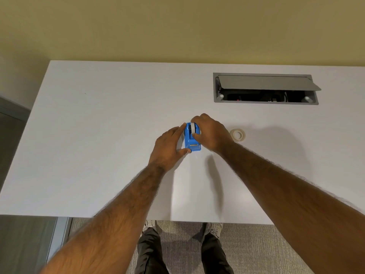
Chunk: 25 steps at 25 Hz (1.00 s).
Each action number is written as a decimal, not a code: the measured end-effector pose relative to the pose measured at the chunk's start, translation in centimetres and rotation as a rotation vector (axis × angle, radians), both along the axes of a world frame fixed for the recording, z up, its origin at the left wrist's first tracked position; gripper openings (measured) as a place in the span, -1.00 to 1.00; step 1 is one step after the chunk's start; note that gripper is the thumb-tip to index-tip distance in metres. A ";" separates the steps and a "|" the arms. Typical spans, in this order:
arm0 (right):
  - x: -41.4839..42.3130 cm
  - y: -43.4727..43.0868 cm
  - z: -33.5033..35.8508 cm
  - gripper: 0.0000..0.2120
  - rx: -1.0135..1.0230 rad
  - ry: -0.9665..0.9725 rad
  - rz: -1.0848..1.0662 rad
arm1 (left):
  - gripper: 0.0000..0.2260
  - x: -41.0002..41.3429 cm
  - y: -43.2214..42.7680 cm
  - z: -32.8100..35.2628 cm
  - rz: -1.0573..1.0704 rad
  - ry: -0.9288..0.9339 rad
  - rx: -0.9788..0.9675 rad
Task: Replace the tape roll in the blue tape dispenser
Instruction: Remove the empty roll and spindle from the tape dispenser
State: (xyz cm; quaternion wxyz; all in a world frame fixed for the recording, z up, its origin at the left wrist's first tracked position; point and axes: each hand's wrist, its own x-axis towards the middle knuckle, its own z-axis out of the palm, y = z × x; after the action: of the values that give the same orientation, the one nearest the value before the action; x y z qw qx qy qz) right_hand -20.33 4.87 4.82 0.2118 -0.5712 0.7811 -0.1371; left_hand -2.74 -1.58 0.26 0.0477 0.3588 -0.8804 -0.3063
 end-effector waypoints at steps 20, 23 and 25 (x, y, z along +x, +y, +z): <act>0.3 0.4 0.8 -0.62 -0.106 0.019 -0.083 | -0.78 0.3 -0.5 4.1 0.482 0.367 0.468; 1.0 1.1 0.9 -0.60 -0.165 -0.110 -0.092 | -0.82 -1.4 -0.4 5.9 0.529 0.467 0.628; 1.3 1.2 1.2 -0.59 -0.176 -0.204 -0.098 | -0.85 -2.2 -0.3 6.6 0.540 0.496 0.675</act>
State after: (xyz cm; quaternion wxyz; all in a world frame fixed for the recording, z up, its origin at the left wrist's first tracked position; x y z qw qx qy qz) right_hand -19.01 6.05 5.98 0.2324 -0.5319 0.7673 -0.2725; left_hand -4.89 -1.87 6.89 0.2144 0.4859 -0.5701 -0.6269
